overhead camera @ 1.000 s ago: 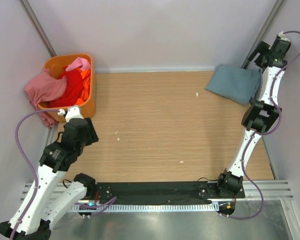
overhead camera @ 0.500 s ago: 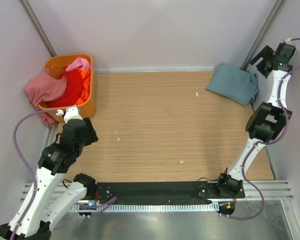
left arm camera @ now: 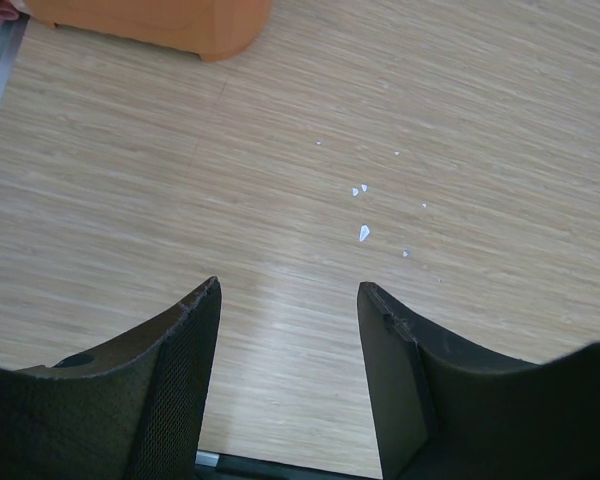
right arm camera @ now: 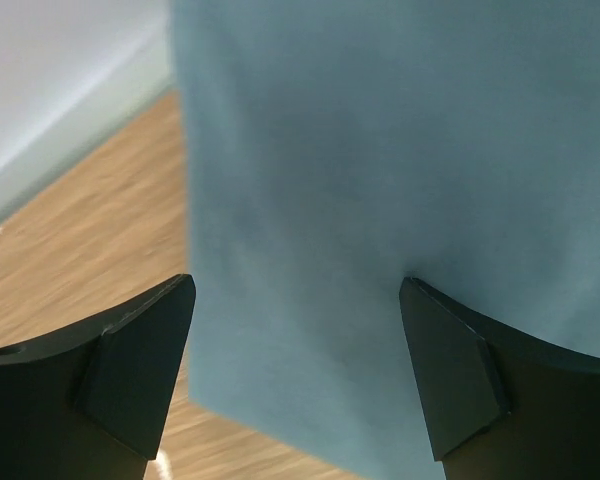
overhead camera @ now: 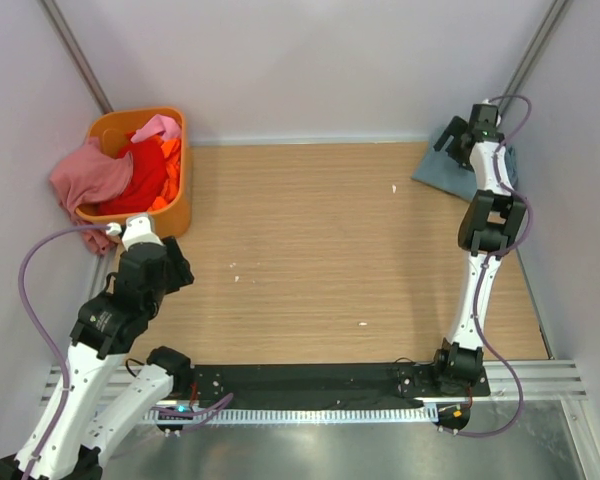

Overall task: Fold and stack the t-shirts
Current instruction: Neatly place the folded tshirt to the corner

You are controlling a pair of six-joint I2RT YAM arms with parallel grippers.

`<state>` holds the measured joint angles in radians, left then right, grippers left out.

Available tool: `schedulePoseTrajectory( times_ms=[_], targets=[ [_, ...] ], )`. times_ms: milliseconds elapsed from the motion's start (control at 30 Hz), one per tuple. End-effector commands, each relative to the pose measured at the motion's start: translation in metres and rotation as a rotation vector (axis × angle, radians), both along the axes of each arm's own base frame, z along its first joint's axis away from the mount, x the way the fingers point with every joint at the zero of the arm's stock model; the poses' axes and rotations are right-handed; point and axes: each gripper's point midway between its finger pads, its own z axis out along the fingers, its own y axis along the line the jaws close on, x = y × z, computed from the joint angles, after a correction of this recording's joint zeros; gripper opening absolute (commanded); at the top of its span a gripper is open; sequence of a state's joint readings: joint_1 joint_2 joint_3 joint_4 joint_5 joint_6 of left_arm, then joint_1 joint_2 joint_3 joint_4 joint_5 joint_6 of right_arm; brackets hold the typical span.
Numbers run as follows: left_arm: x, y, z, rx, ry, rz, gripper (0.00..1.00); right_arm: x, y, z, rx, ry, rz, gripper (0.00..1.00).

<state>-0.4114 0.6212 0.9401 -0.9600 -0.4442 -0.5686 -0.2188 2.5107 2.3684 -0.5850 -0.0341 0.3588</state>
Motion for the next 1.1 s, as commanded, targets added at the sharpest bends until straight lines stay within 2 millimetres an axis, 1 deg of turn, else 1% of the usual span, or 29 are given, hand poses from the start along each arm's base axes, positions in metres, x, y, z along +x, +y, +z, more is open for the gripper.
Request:
schedulePoseTrajectory(
  times_ms=[0, 67, 100, 133, 167, 200, 233, 267, 300, 367, 400, 433, 467, 500, 567, 600, 667, 700, 767, 800, 833, 867, 900, 933, 967, 1000, 1033, 1067],
  targets=[
    [0.006, 0.001, 0.007, -0.010, -0.040, 0.022, 0.59, 0.005, -0.055, 0.033, -0.079, -0.094, -0.142, 0.90],
    [0.007, 0.001, 0.005, -0.005, -0.029, 0.022, 0.59, 0.008, -0.058, 0.029, -0.070, -0.111, -0.148, 0.89],
    [0.008, 0.001, 0.004, -0.004, -0.023, 0.022, 0.58, 0.006, -0.058, 0.022, -0.065, -0.101, -0.146, 0.89],
    [0.008, 0.001, 0.003, -0.001, -0.017, 0.024, 0.59, 0.009, -0.057, 0.028, -0.066, -0.126, -0.140, 0.89],
    [0.008, 0.001, 0.002, 0.000, -0.012, 0.025, 0.58, 0.009, -0.054, 0.029, -0.058, -0.133, -0.128, 0.89],
    [0.009, 0.002, 0.002, -0.001, -0.014, 0.028, 0.58, 0.005, -0.052, 0.022, -0.052, -0.118, -0.122, 0.89],
    [0.009, 0.002, 0.003, -0.002, -0.015, 0.030, 0.58, 0.006, -0.053, 0.036, -0.060, -0.154, -0.123, 0.89],
    [0.009, 0.003, 0.003, -0.002, -0.014, 0.033, 0.58, 0.004, -0.053, 0.039, -0.061, -0.162, -0.124, 0.89],
    [0.009, 0.003, 0.003, -0.002, -0.014, 0.034, 0.58, 0.001, -0.053, 0.036, -0.063, -0.154, -0.126, 0.89],
    [0.009, 0.004, 0.003, -0.001, -0.015, 0.037, 0.58, 0.000, -0.058, 0.042, -0.091, -0.159, -0.139, 0.90],
    [0.009, 0.004, 0.003, -0.001, -0.015, 0.037, 0.58, 0.001, -0.064, 0.047, -0.114, -0.164, -0.159, 0.90],
    [0.010, 0.003, 0.003, 0.000, -0.013, 0.037, 0.58, -0.002, -0.069, 0.041, -0.133, -0.138, -0.171, 0.90],
    [0.010, 0.004, 0.002, 0.001, -0.010, 0.039, 0.58, -0.001, -0.072, 0.030, -0.140, -0.114, -0.177, 0.90],
    [0.010, 0.004, 0.002, 0.003, -0.008, 0.038, 0.58, 0.001, -0.080, 0.032, -0.162, -0.114, -0.200, 0.90],
    [0.010, 0.003, 0.001, 0.004, -0.005, 0.039, 0.58, -0.001, -0.082, 0.017, -0.162, -0.069, -0.204, 0.90],
    [0.011, 0.003, 0.001, 0.004, -0.005, 0.039, 0.58, 0.001, -0.082, 0.000, -0.156, -0.044, -0.200, 0.90],
    [0.011, 0.003, 0.000, 0.005, -0.001, 0.039, 0.58, 0.000, -0.070, -0.023, -0.097, -0.002, -0.167, 0.89],
    [0.011, 0.003, 0.000, 0.005, 0.001, 0.037, 0.58, -0.003, -0.065, -0.041, -0.073, 0.037, -0.157, 0.89],
    [0.011, 0.003, -0.001, 0.007, 0.006, 0.039, 0.58, -0.005, -0.045, -0.054, -0.021, 0.065, -0.124, 0.87],
    [0.011, 0.003, -0.001, 0.007, 0.006, 0.039, 0.58, -0.011, -0.036, -0.061, -0.002, 0.087, -0.112, 0.87],
    [0.012, 0.003, 0.000, 0.006, 0.003, 0.037, 0.58, -0.012, -0.025, -0.064, 0.014, 0.094, -0.093, 0.87],
    [0.011, 0.003, 0.000, 0.006, 0.004, 0.039, 0.57, -0.012, -0.003, -0.066, 0.047, 0.102, -0.042, 0.87],
    [0.011, 0.003, -0.001, 0.007, 0.006, 0.039, 0.57, -0.017, 0.012, -0.072, 0.073, 0.125, -0.024, 0.87],
    [0.011, 0.003, 0.000, 0.005, 0.001, 0.039, 0.57, -0.018, 0.026, -0.069, 0.093, 0.130, 0.001, 0.87],
    [0.011, 0.004, 0.000, 0.006, 0.001, 0.040, 0.57, -0.020, 0.045, -0.068, 0.139, 0.133, 0.047, 0.86],
    [0.010, 0.004, 0.001, 0.004, -0.003, 0.040, 0.57, -0.028, 0.074, -0.080, 0.163, 0.168, 0.086, 0.86],
    [0.010, 0.004, 0.002, 0.004, -0.006, 0.041, 0.58, -0.028, 0.088, -0.071, 0.170, 0.150, 0.108, 0.86],
    [0.009, 0.005, 0.002, 0.001, -0.013, 0.043, 0.57, -0.041, 0.106, -0.086, 0.197, 0.191, 0.137, 0.85]
  ],
)
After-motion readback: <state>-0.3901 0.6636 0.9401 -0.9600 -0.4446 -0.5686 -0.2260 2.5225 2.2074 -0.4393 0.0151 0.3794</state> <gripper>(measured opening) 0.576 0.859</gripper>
